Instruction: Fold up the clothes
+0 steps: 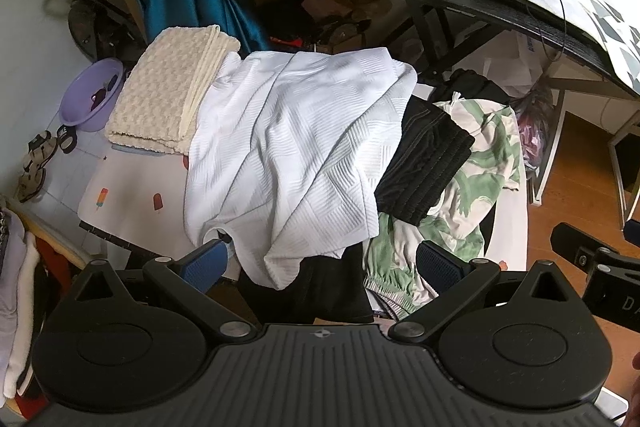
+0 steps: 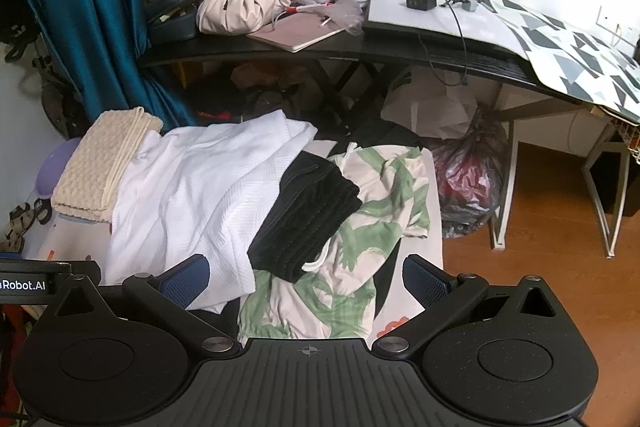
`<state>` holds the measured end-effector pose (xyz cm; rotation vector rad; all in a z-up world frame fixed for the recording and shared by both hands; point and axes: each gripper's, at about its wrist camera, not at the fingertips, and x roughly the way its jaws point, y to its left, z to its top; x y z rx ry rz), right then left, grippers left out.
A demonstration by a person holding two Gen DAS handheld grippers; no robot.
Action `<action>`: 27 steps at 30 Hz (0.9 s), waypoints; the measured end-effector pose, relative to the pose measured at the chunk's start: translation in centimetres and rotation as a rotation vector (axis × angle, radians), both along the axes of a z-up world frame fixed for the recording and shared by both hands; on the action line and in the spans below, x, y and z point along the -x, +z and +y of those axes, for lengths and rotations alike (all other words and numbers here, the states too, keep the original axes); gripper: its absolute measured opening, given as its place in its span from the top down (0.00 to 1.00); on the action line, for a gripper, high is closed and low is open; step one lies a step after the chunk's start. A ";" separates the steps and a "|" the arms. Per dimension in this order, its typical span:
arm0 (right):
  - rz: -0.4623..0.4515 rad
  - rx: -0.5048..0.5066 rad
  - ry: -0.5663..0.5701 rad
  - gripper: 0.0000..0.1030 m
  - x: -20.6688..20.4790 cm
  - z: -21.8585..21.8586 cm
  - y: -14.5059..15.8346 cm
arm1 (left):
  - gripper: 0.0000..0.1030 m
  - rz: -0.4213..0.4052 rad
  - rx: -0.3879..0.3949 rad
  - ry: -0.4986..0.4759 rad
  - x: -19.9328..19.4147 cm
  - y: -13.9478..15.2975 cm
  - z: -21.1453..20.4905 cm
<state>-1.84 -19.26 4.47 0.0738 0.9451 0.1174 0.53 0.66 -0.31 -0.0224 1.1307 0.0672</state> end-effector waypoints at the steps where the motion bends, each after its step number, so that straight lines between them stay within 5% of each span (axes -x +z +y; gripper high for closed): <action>1: 0.001 -0.001 0.000 0.01 0.0 0.0 0.0 | 0.01 0.000 -0.001 0.000 0.0 0.0 0.0; 27: 0.000 -0.019 0.025 0.01 -0.3 -0.9 -0.1 | 0.01 -0.004 -0.009 0.031 0.6 0.5 -0.6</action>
